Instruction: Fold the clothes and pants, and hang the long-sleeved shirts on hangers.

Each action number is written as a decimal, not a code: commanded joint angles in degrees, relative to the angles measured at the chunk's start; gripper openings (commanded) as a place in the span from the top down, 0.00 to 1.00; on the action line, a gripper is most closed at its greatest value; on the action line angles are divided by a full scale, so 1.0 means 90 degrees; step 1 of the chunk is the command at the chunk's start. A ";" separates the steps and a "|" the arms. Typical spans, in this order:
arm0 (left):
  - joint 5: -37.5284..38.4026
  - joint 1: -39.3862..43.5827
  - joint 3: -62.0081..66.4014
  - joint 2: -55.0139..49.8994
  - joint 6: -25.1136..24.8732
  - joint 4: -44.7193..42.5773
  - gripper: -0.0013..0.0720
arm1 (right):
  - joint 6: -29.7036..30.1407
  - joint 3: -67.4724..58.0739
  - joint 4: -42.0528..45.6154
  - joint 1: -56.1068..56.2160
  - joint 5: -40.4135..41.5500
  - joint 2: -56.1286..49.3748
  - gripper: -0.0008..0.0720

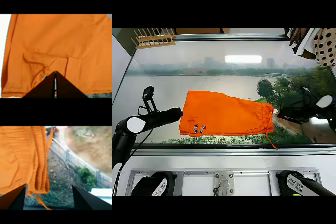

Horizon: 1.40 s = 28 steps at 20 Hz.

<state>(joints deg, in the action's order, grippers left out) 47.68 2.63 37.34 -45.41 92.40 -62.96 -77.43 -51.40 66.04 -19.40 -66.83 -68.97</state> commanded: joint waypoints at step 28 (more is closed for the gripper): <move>-0.0534 0.2249 0.3218 -0.4765 -0.0056 0.1154 0.97 | 0.0622 -0.1064 -0.0954 0.0697 -0.0517 -0.1846 0.97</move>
<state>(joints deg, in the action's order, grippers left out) 41.74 21.23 60.29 -81.76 92.53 -52.47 -63.92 -55.77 45.98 -13.21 -65.34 -88.92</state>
